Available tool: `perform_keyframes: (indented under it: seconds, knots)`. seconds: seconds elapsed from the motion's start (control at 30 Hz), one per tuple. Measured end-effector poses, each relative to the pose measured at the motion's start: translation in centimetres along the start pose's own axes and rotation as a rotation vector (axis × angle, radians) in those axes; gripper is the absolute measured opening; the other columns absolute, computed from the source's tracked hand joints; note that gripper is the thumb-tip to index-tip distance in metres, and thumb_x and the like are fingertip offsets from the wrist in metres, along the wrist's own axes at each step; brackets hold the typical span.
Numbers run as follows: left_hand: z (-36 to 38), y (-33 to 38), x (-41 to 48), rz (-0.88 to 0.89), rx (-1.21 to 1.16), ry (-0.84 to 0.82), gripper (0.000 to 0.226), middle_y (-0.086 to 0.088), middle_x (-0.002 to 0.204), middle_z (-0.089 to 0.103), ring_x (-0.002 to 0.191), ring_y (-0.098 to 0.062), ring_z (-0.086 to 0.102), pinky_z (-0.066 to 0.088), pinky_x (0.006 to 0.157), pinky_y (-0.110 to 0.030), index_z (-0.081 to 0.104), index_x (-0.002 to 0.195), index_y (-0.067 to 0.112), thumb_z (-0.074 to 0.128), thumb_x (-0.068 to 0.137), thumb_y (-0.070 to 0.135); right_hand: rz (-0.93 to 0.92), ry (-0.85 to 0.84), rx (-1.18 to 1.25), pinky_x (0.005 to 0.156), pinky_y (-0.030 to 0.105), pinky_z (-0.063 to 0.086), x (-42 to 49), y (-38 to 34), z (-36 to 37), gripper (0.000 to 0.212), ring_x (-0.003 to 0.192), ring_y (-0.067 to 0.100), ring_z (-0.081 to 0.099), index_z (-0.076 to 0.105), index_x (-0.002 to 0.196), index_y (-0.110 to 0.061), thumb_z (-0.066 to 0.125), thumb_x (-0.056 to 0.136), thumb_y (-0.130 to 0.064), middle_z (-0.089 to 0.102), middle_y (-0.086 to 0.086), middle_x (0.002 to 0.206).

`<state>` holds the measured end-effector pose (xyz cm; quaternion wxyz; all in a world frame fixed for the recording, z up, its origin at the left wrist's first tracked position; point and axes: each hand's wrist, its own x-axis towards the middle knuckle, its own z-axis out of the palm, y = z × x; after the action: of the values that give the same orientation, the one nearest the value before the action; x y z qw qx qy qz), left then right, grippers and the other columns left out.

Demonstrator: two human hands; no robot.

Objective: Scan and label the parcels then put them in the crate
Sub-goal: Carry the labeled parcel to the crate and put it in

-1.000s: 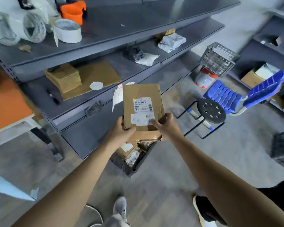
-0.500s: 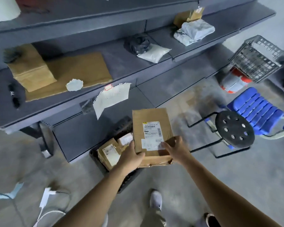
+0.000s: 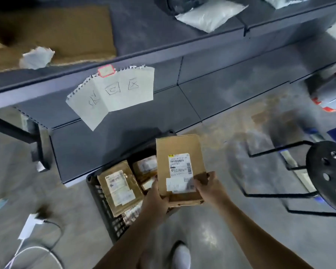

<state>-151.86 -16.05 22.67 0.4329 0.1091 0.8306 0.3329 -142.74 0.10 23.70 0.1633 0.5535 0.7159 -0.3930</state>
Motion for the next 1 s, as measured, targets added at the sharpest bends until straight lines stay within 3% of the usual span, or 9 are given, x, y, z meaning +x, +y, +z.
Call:
perform_keyframes:
  seconds: [0.2,0.33,0.4,0.43,0.57,0.63,0.77,0.87,1.0]
  knots:
    - [1.7,-2.0,8.0,0.033,0.08,0.104,0.046,0.001,0.109,0.066,0.094,-0.026,0.063,0.058,0.079,-0.047,0.049,0.132,0.029,0.058,0.087,0.025,0.12,-0.024,0.209,0.078,0.032,0.05,5.8,3.1,5.4,0.048,0.106,0.032,0.062,0.049,0.127,-0.009,0.065,0.087,-0.029,0.061,0.009,0.124]
    - [1.8,-3.5,11.3,0.016,0.201,0.141,0.055,-0.006,0.109,0.062,0.083,-0.017,0.06,0.052,0.061,-0.022,0.048,0.138,0.023,0.057,0.087,0.006,0.228,-0.213,0.362,0.066,0.031,0.061,6.9,4.5,8.2,0.034,0.082,0.021,0.066,0.058,0.119,-0.007,0.066,0.091,-0.026,0.063,0.012,0.11]
    - [1.5,-4.4,12.0,0.027,0.189,0.154,0.047,-0.002,0.096,0.062,0.065,-0.01,0.058,0.04,0.043,-0.01,0.053,0.135,0.017,0.05,0.091,0.002,0.208,-0.266,0.399,0.07,0.034,0.062,6.6,4.7,8.7,0.005,0.075,0.017,0.069,0.067,0.096,-0.02,0.065,0.092,-0.023,0.067,0.008,0.096]
    - [1.3,-4.9,12.0,0.03,0.178,0.151,0.043,-0.001,0.092,0.061,0.063,-0.009,0.057,0.039,0.041,-0.01,0.055,0.133,0.016,0.046,0.093,0.002,0.207,-0.291,0.41,0.072,0.035,0.062,6.6,4.8,9.0,0.007,0.073,0.016,0.07,0.066,0.086,-0.025,0.066,0.092,-0.021,0.068,0.007,0.091]
    - [0.3,-6.9,11.5,0.025,0.142,0.163,0.03,-0.004,0.111,0.062,0.093,-0.019,0.061,0.059,0.071,-0.034,0.06,0.118,0.032,0.052,0.094,0.016,0.202,-0.351,0.413,0.067,0.031,0.062,5.2,5.1,9.4,0.012,0.067,0.014,0.068,0.064,0.081,-0.025,0.07,0.09,-0.019,0.069,0.004,0.081]
    - [-0.1,-7.6,11.1,0.022,0.13,0.167,0.027,-0.004,0.112,0.061,0.094,-0.017,0.06,0.057,0.068,-0.03,0.062,0.113,0.034,0.054,0.095,0.016,0.223,-0.354,0.412,0.067,0.028,0.061,4.4,5.2,9.5,0.01,0.07,0.015,0.068,0.063,0.084,-0.023,0.069,0.09,-0.027,0.07,0.007,0.088]
    - [-0.5,-8.1,11.4,0.012,0.167,0.182,0.03,-0.007,0.112,0.059,0.084,-0.012,0.057,0.04,0.056,-0.016,0.063,0.116,0.03,0.051,0.096,0.011,0.248,-0.202,0.363,0.073,0.03,0.061,5.5,5.2,9.4,0.027,0.084,0.019,0.07,0.053,0.104,-0.017,0.064,0.092,-0.037,0.069,0.009,0.102]
    - [-0.5,-7.9,12.3,0.023,0.169,0.164,0.031,-0.004,0.111,0.059,0.086,-0.013,0.056,0.038,0.058,-0.018,0.062,0.118,0.029,0.049,0.097,0.01,0.135,0.083,0.311,0.089,0.04,0.055,7.9,5.8,8.7,0.067,0.105,0.026,0.062,0.038,0.13,-0.014,0.075,0.08,-0.037,0.06,0.009,0.121]
    - [-0.3,-6.8,13.2,0.069,0.164,0.157,0.032,0.003,0.108,0.062,0.081,0.001,0.054,0.034,0.057,-0.012,0.061,0.122,0.028,0.05,0.098,0.01,0.068,0.065,0.498,0.09,0.049,0.056,10.5,6.3,7.8,0.098,0.108,0.021,0.062,0.018,0.146,-0.031,0.082,0.072,-0.03,0.062,-0.011,0.113]
